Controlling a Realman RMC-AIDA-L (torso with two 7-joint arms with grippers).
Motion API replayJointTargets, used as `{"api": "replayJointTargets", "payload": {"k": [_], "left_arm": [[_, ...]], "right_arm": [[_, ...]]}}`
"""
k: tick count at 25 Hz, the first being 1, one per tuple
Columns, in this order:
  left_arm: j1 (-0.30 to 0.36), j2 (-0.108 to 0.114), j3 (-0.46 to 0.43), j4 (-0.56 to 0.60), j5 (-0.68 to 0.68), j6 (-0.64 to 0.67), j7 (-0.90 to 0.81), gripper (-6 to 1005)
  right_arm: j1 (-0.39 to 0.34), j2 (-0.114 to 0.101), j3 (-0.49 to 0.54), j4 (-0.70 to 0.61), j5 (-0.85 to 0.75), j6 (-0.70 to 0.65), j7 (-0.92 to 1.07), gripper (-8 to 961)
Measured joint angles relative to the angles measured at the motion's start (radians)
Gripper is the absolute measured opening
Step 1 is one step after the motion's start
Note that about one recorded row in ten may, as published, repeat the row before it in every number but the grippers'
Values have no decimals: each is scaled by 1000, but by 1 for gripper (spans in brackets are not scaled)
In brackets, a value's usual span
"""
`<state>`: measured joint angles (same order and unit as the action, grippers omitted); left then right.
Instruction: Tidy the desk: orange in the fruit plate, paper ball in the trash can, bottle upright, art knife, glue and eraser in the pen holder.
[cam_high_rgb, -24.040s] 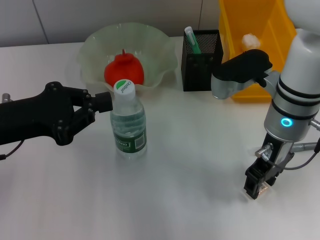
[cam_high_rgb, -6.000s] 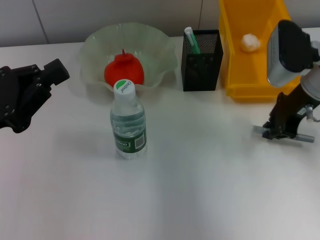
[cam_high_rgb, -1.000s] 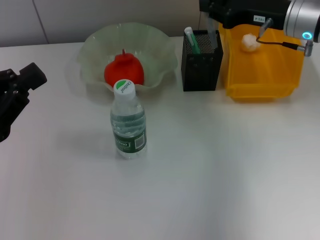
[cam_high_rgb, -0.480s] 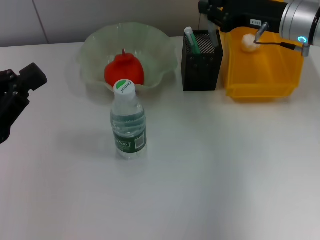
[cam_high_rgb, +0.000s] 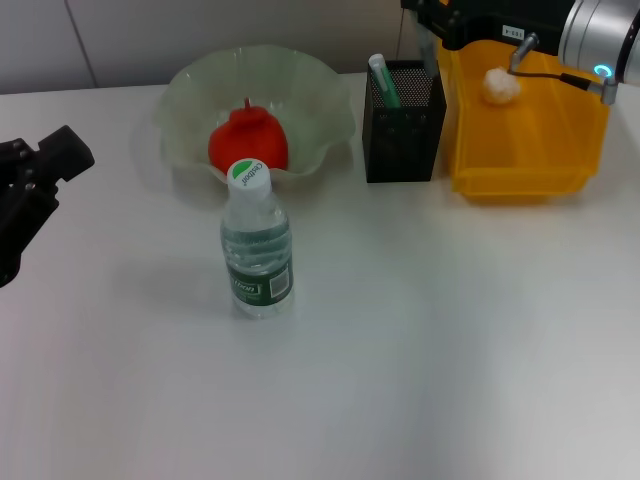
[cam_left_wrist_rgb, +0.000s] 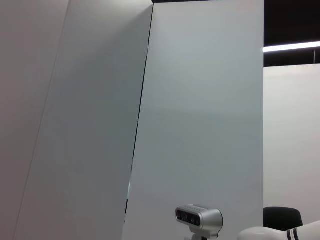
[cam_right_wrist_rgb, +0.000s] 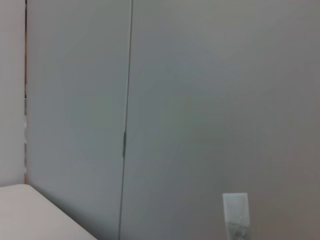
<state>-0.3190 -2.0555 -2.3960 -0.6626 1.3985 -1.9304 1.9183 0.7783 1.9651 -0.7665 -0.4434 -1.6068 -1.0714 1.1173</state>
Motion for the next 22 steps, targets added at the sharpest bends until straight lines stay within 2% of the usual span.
{"api": "replayJointTargets", "payload": {"k": [22], "left_arm": [[5,-3,-2,0,-5,1,4,19]], "right_arm": [[14,-2,52,77,11,22,-42,160]]}}
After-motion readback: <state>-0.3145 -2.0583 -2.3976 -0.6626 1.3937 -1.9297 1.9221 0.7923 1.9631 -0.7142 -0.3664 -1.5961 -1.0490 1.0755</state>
